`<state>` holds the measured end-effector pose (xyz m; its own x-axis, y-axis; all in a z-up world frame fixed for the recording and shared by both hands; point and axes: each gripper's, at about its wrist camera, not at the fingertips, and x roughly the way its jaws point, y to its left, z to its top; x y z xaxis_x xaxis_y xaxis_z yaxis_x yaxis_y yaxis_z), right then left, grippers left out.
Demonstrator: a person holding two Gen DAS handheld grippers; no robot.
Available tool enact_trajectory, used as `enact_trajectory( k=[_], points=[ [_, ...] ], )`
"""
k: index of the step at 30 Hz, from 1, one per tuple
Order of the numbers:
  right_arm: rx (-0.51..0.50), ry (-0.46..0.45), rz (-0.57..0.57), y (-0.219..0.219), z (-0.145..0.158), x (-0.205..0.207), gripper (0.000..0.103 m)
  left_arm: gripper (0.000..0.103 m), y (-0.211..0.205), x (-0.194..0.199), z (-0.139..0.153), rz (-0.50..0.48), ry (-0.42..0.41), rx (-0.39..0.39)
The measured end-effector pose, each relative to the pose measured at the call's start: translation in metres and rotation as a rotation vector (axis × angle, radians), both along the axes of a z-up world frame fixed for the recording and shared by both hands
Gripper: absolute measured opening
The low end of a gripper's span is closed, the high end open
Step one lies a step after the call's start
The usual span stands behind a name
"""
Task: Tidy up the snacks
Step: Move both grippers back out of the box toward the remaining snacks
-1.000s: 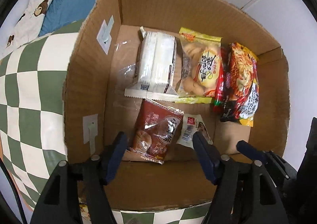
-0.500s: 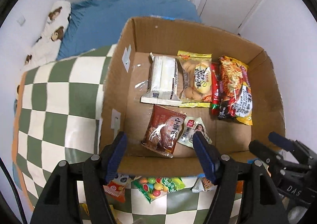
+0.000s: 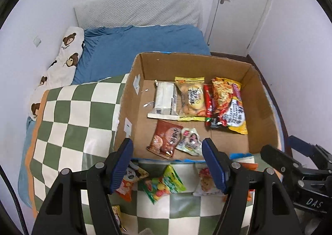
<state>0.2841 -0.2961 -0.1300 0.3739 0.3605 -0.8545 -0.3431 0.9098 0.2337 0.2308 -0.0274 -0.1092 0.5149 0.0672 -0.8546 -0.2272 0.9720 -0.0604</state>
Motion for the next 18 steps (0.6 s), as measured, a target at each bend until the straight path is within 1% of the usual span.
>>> enact_trajectory(
  k=[3, 5, 7, 9, 11, 13, 14, 18],
  points=[
    [0.02, 0.015, 0.002, -0.01, -0.001, -0.01, 0.096, 0.096, -0.002, -0.011, -0.003, 0.024, 0.0, -0.01],
    [0.047, 0.043, 0.002, -0.018, -0.009, -0.017, 0.096, 0.096, 0.003, -0.021, -0.01, 0.062, 0.007, -0.02],
    [0.054, 0.08, 0.007, -0.023, -0.025, -0.022, 0.096, 0.096, 0.01, -0.03, -0.02, 0.1, 0.027, -0.029],
    [0.066, 0.14, 0.015, -0.024, -0.05, -0.027, 0.096, 0.096, 0.025, -0.043, -0.037, 0.156, 0.062, -0.05],
    [0.07, 0.207, 0.032, -0.018, -0.079, -0.031, 0.096, 0.096, 0.036, -0.058, -0.048, 0.196, 0.088, -0.05],
    [0.047, 0.24, 0.045, -0.01, -0.103, -0.033, 0.096, 0.096, 0.052, -0.074, -0.063, 0.238, 0.123, -0.035],
    [0.034, 0.249, 0.053, -0.004, -0.115, -0.034, 0.096, 0.096, 0.063, -0.085, -0.073, 0.266, 0.154, -0.02],
    [-0.019, 0.27, 0.054, 0.016, -0.153, -0.032, 0.096, 0.096, 0.091, -0.11, -0.102, 0.31, 0.239, 0.013]
  ],
)
